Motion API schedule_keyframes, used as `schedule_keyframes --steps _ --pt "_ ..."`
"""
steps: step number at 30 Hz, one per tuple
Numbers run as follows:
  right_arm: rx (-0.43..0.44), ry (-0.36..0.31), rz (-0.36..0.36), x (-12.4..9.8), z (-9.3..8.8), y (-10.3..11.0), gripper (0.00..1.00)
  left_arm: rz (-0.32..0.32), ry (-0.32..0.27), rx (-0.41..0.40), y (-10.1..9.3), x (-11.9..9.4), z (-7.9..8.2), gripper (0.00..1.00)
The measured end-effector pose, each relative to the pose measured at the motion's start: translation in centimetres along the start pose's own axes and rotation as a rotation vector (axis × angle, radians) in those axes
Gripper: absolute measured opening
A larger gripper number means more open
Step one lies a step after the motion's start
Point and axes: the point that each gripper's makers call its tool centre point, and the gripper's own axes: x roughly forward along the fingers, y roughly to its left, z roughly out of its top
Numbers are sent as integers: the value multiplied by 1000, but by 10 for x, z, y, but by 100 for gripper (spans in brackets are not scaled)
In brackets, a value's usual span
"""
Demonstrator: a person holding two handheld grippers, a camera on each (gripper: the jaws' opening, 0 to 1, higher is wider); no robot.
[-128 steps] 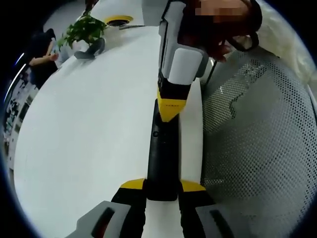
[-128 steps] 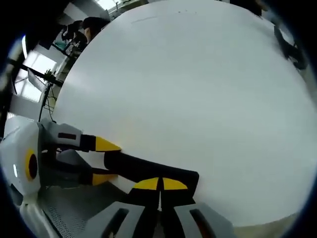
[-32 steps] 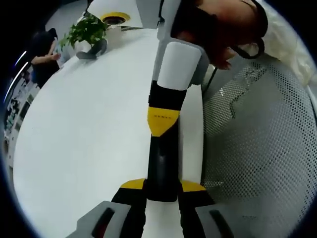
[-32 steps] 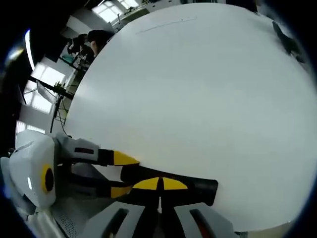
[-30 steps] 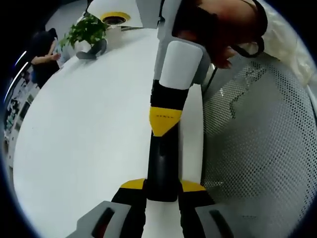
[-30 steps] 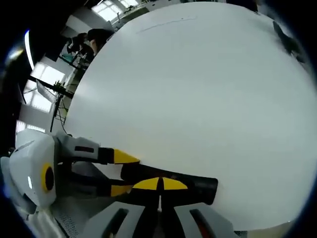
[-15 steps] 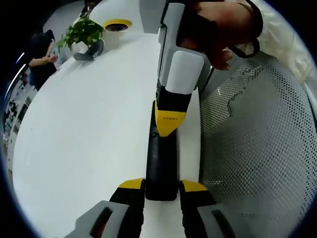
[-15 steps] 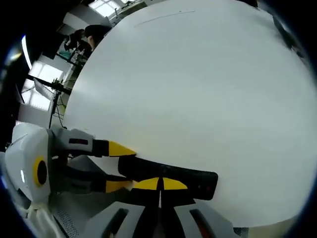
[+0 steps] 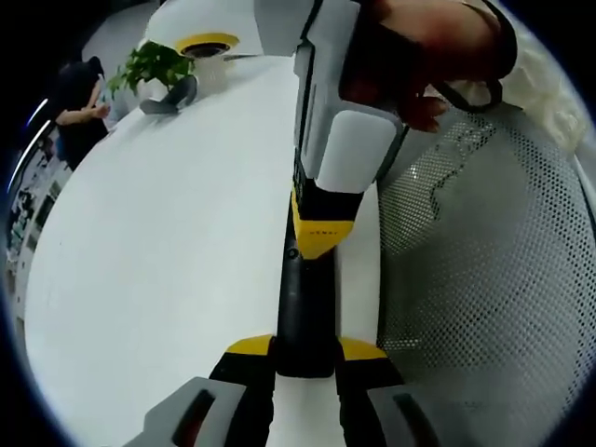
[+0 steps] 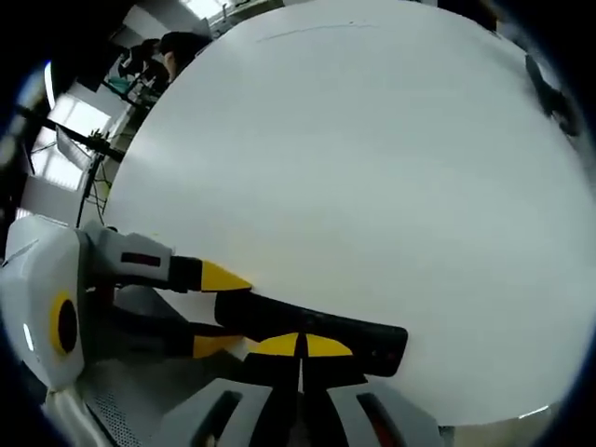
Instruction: Press the specified remote control buttons in sequence, fully releasing each button before pressing the next.
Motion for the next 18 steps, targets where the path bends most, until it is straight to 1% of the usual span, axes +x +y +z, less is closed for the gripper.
schedule_keyframes --steps 4,8,12,15,16,18 --pt "-31 19 -12 1 0 0 0 3 4 -4 0 0 1 24" --pt "-55 21 -19 0 -1 0 0 5 -3 -11 0 0 0 24" --pt "-45 10 -11 0 0 0 0 5 -6 -13 0 0 0 24" --pt "-21 -10 -3 0 -1 -1 0 6 -7 -14 0 0 0 24" --pt "-12 -15 1 0 0 -1 0 7 -6 -15 0 0 0 24" --pt "33 -31 26 0 0 -1 0 10 -6 -20 0 0 1 24"
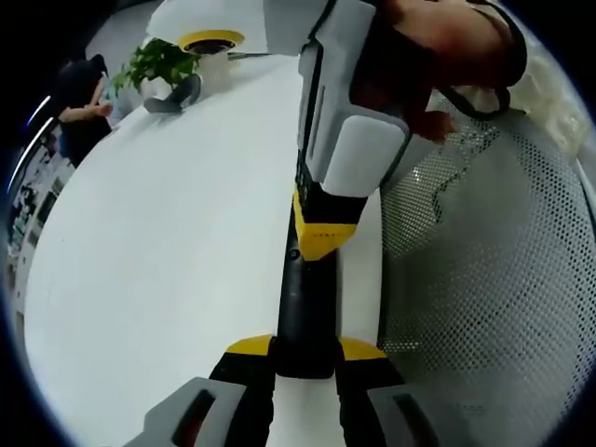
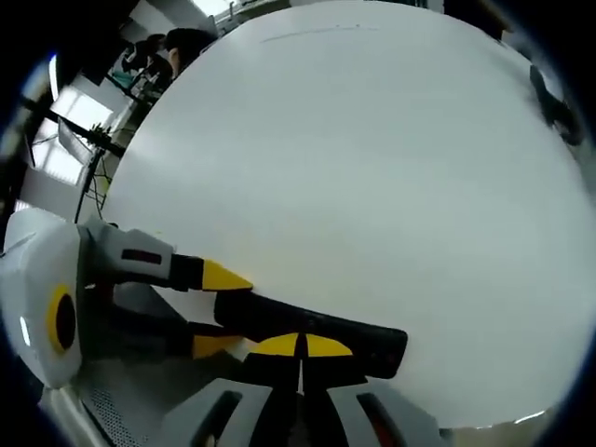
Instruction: Press the specified remote control buttons in sequence, fully releasing each button before pressing the next.
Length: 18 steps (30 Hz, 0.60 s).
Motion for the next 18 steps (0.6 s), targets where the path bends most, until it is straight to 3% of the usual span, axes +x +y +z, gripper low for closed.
schedule_keyframes --steps 6,13,18 --pt "82 -16 64 -1 0 -2 0 -3 -3 -2 0 0 0 24" --pt "33 18 32 -4 -7 -4 0 -1 -5 -4 0 0 0 24" --pt "38 16 58 -5 -8 1 0 -1 0 0 0 0 0 24"
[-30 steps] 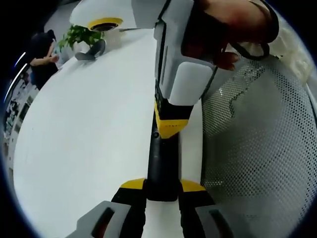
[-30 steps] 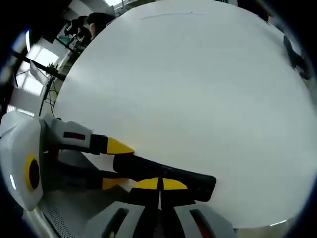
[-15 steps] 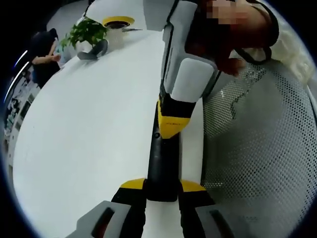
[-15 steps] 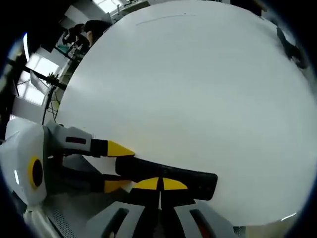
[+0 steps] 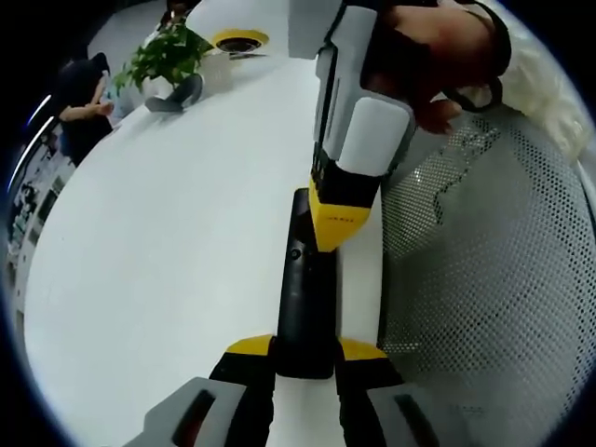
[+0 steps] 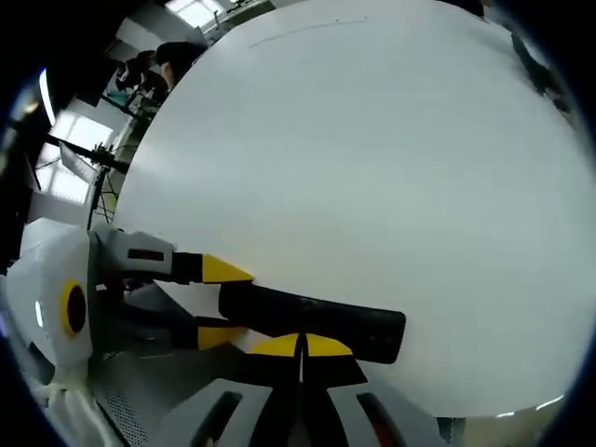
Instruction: Press the specified remote control buttons in sequence, fully releasing each button before pressing the next.
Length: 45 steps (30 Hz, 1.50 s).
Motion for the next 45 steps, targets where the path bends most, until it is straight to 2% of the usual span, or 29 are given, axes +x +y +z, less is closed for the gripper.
schedule_keyframes --steps 7,17,23,33,45 --pt "-11 35 -3 5 -5 0 0 -1 2 0 0 0 0 24" --pt "-22 52 -23 6 -5 0 0 -1 6 2 0 0 0 24" --pt "-85 61 -66 7 -8 1 0 -1 5 1 0 0 0 24" --pt "-138 92 -112 8 -8 1 0 0 7 3 0 0 0 24" --pt "-95 58 -62 6 -7 0 0 -3 -1 0 -1 -1 0 24"
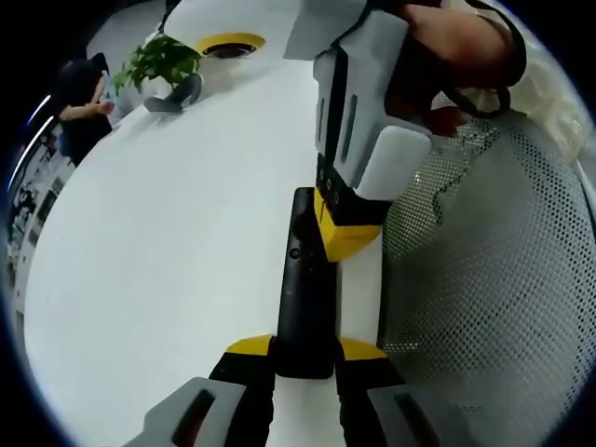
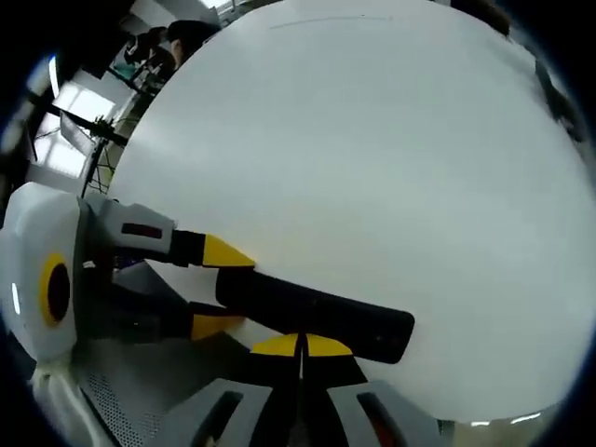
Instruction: Press the specified remote control buttons in sequence, fully releasing each button before pressing the next.
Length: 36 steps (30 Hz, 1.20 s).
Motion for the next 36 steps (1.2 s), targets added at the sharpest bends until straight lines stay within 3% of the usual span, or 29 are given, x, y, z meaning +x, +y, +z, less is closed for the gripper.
schedule_keyframes --steps 11,23,32,36 --pt "35 -47 1 -7 12 -4 0 0 -4 -1 0 0 0 24" --pt "9 -25 -1 -1 13 0 0 -1 -4 -3 0 1 1 24" --pt "92 -28 66 -1 13 -3 0 0 1 0 0 1 0 24" --pt "91 -19 61 -1 13 -1 0 -2 -3 -1 1 1 1 24"
